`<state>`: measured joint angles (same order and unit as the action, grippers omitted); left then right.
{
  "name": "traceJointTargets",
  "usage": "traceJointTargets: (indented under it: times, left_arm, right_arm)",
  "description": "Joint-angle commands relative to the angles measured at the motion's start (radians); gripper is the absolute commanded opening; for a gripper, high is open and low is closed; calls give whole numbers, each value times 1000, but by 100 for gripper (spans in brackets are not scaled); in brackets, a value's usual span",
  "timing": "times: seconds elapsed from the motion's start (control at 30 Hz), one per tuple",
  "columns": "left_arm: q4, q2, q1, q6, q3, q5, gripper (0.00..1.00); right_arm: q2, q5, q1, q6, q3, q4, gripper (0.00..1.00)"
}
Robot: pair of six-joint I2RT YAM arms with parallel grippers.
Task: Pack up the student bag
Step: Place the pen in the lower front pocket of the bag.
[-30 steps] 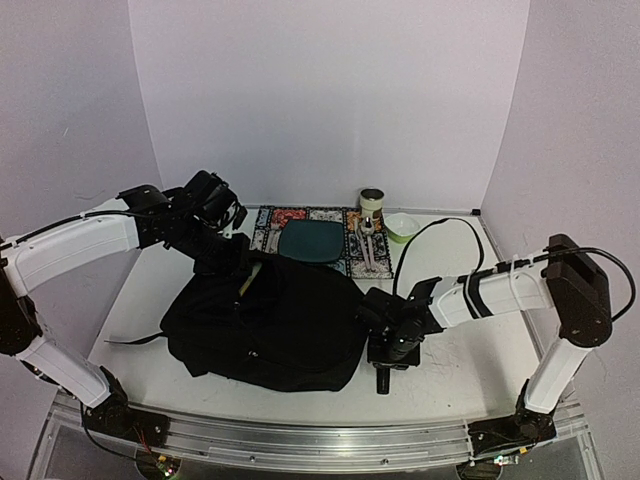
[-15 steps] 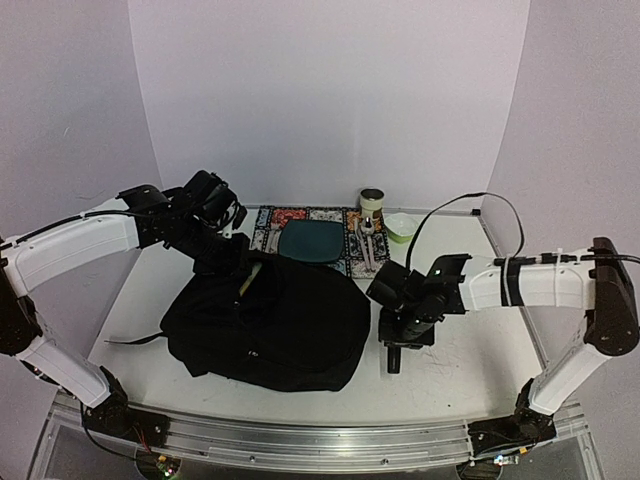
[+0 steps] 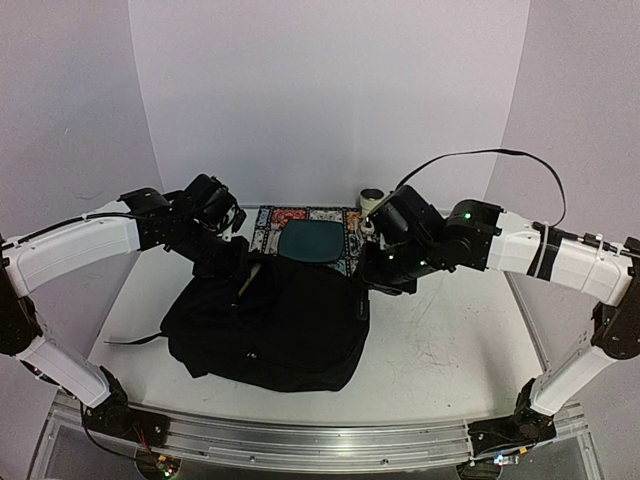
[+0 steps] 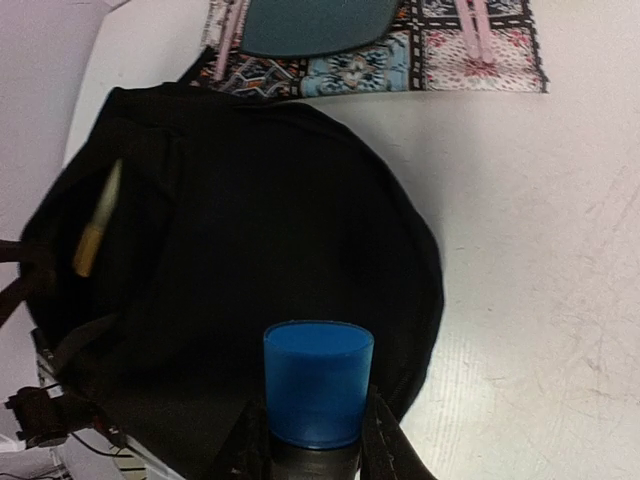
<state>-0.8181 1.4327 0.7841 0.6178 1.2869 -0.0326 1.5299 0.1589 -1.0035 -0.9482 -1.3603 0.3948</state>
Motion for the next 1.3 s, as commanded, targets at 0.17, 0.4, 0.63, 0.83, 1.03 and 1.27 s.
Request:
traceJointTargets:
  times: [0.17,0.4,0.63,0.83,1.03,1.27]
  left_arm:
    - [51,-42,-9,-2,23,-41,0]
    - [52,-49,-9,10,53,-91,0]
    - [57,-42,-8,24,75,-139,0]
    - [84,-28,-8,38,111,-185,0]
    - [122,-8,-8,54,144,-248,0]
    - [165,19,-8,76,155,-318,0]
  right_arm:
    - [85,-228,5,-28,-61,-271,0]
    - [191,-301,5,-125,-109,-479,0]
    - [316,-334,5,-202,-193,-568,0]
    - [382,-348,5,-279,-187,-633,0]
    - [419,-368,5,-318,-166,-670,0]
    - [458,-403,6,-319,-191,-672,2]
